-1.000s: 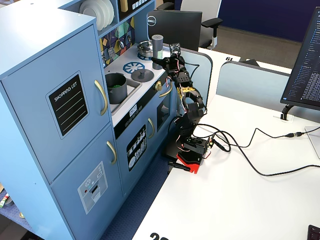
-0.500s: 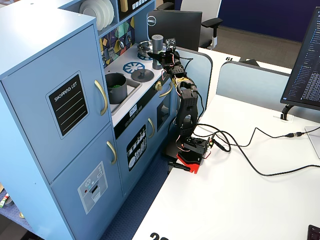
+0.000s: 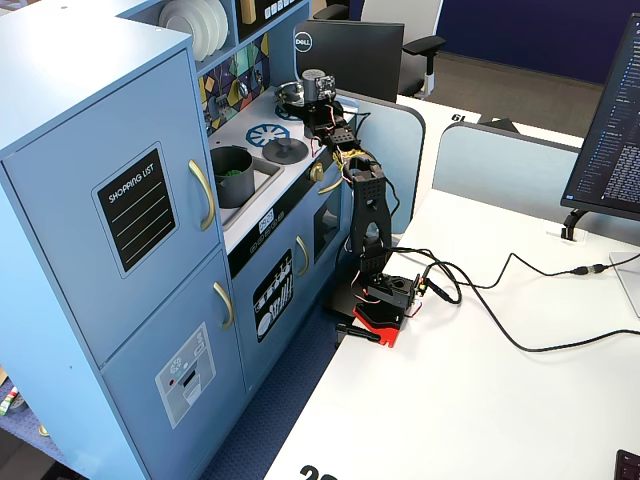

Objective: Put salt in the gray recipient

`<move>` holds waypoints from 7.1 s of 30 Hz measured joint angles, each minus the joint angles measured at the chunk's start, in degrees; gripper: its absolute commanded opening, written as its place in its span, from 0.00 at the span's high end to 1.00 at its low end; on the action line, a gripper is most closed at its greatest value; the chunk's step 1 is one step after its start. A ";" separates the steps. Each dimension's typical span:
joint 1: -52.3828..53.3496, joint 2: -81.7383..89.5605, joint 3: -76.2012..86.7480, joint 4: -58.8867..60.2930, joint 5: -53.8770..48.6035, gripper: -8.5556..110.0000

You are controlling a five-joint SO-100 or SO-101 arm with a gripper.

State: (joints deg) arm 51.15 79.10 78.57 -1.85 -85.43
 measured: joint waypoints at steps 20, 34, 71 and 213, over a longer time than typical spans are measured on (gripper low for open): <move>-6.59 11.51 -7.91 17.40 26.54 0.93; -38.14 28.83 -8.00 44.30 88.24 0.93; -53.53 18.37 -29.18 58.80 150.21 0.93; 2.37 12.83 15.12 -1.58 -0.26 0.45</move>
State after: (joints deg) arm 53.53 91.93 93.69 -3.43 -85.69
